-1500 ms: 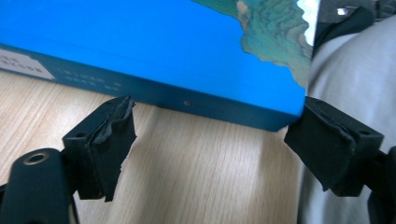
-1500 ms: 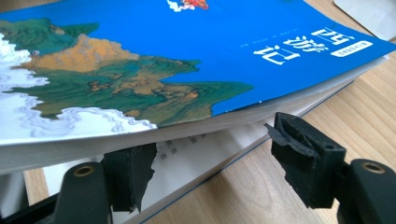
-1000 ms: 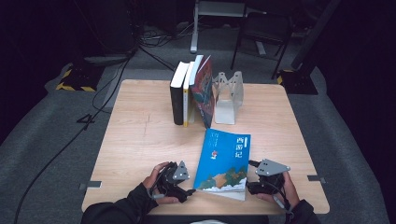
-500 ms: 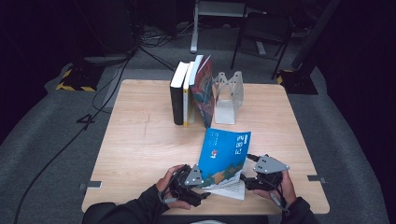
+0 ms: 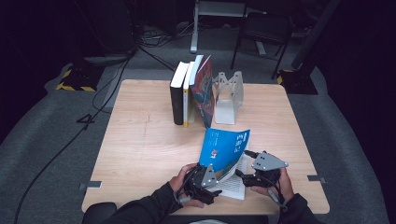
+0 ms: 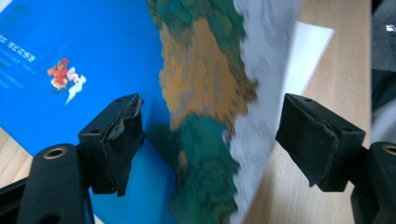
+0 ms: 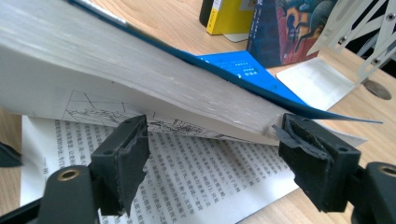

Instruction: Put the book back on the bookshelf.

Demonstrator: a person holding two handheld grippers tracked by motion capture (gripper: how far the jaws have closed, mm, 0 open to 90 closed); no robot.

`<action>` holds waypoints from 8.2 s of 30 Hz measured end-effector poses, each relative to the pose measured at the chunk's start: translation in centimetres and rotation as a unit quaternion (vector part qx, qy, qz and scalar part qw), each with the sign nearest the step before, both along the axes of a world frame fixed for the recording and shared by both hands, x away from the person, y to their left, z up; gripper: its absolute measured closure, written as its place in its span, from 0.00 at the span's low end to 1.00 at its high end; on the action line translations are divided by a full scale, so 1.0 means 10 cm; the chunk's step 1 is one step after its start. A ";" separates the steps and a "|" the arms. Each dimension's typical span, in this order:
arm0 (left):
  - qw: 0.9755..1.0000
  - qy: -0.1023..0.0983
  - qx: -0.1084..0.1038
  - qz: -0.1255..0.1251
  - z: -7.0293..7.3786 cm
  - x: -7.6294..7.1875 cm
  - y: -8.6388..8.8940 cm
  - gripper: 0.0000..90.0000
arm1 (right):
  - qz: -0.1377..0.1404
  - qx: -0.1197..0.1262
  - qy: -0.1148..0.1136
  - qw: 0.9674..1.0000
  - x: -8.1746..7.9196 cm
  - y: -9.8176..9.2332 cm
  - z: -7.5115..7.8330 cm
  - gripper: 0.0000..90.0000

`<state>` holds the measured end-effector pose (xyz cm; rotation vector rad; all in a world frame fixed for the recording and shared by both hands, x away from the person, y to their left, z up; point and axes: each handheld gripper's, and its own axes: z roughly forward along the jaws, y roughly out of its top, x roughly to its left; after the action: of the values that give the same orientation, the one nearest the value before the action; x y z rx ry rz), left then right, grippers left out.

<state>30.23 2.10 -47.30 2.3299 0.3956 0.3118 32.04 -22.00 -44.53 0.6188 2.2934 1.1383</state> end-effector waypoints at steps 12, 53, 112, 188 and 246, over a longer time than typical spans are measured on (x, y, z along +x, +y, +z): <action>0.999 -0.019 0.010 0.030 0.00 0.06 -0.05 0.47 | -0.006 0.009 0.009 1.000 0.03 0.00 -0.01 0.27; 1.000 -0.016 -0.002 -0.006 0.08 0.27 0.80 0.78 | 0.056 -0.018 0.038 0.998 0.41 0.07 -0.22 0.34; 0.999 0.004 -0.033 -0.017 0.23 0.38 0.89 0.75 | 0.095 -0.017 -0.013 0.995 0.25 -0.24 -0.06 0.67; 0.993 0.001 -0.041 0.112 0.35 0.26 0.75 0.86 | 0.062 -0.024 0.078 0.995 0.64 0.06 -0.26 0.48; 0.981 -0.014 -0.187 0.045 0.74 0.10 1.11 0.84 | 0.155 0.135 -0.033 0.978 0.54 0.36 0.53 0.67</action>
<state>31.27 13.23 -39.88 1.9418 0.5000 0.2860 37.46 -18.44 -39.24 0.3157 2.2487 1.6104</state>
